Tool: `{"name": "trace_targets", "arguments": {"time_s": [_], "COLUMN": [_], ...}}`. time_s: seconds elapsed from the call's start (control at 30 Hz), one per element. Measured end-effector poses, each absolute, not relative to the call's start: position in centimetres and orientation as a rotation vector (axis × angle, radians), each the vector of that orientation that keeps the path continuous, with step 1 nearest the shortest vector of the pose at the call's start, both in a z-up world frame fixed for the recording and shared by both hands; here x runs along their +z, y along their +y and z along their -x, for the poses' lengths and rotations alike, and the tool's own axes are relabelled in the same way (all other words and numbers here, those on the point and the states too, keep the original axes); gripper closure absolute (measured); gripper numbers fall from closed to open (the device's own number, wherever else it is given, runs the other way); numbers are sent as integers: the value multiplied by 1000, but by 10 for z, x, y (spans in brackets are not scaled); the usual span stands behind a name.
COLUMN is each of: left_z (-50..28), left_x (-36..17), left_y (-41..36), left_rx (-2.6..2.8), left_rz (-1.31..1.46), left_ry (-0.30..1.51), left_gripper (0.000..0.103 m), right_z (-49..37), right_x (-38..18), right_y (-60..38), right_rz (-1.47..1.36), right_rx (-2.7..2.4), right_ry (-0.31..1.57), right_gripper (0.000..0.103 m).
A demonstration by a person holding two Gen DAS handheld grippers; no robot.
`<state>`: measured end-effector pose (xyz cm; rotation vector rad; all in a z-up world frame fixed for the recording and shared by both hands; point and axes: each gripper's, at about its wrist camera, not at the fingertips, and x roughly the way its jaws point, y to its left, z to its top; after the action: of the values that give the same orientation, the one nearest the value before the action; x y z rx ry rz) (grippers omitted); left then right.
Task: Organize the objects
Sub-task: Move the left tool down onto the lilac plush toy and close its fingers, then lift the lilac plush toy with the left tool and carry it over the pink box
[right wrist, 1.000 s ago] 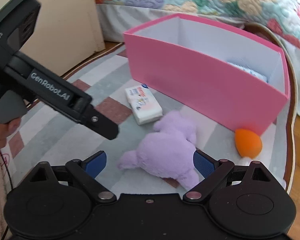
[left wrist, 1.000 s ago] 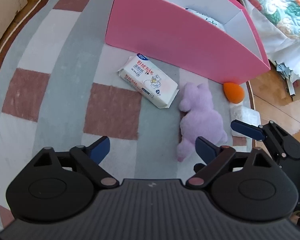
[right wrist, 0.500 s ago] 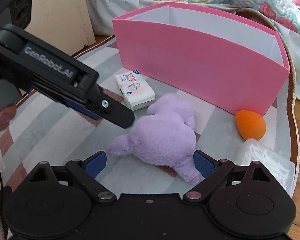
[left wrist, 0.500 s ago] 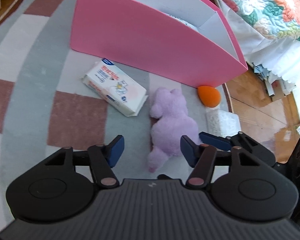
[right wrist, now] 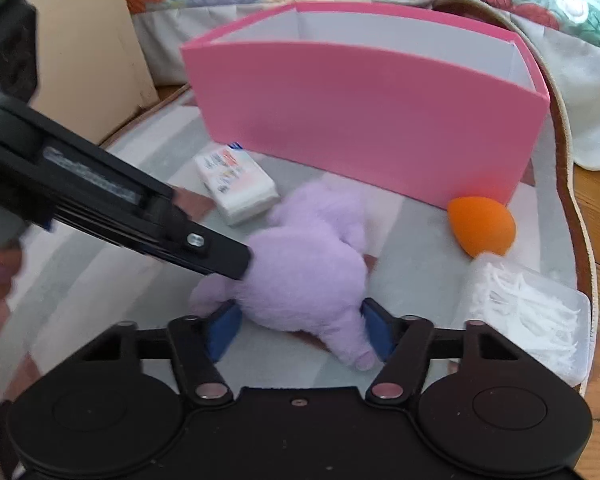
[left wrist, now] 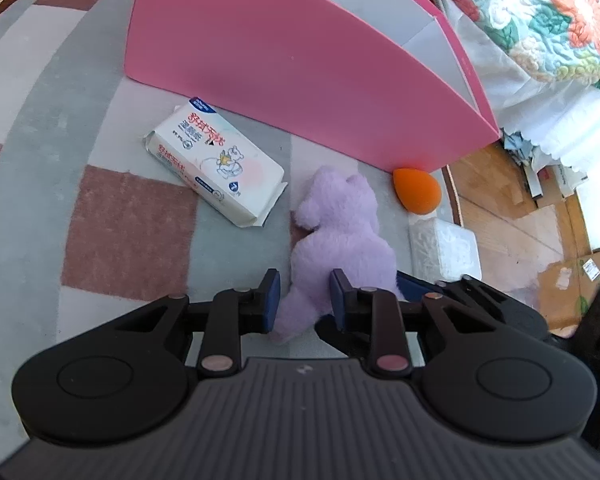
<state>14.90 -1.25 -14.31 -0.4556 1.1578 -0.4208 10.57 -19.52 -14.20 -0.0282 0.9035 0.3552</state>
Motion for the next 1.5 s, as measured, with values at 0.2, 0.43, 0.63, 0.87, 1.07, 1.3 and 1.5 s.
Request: {"name": "trace_targets", "arguments": {"time_s": [0.2,0.43,0.63,0.87,1.07,1.3,1.5], "left_z": [-154,-154,-151,-151,-149,-146,-140], "left_x": [-153,-153,-149,-153,-150,-144,-132], "left_y": [-9,-18,-20,-18,-20,-24,-25], "left_rx": [-457,-465,-455,-428,-456,-476,-489], "left_rz": [559,511,483,473,500,484,469], "left_ry": [1190,1182,1161,1157,1155,1146,1126], "left_gripper": [79,76,76,62,75,75,75], "right_z": [-110,-111,-109,-111,-112,-109,-104], "right_x": [-139,-145,-145,-147,-145,-141,-129], "right_y": [-196,-208,-205,-207,-206,-208,-211], "right_rz": [10,-88,-77,-99,-86,-72,-50], "right_rx": [342,344,339,337,346,363,379], "right_ry": [897,923,923,924,935,934,921], "right_gripper": [37,39,40,40,41,42,42]}}
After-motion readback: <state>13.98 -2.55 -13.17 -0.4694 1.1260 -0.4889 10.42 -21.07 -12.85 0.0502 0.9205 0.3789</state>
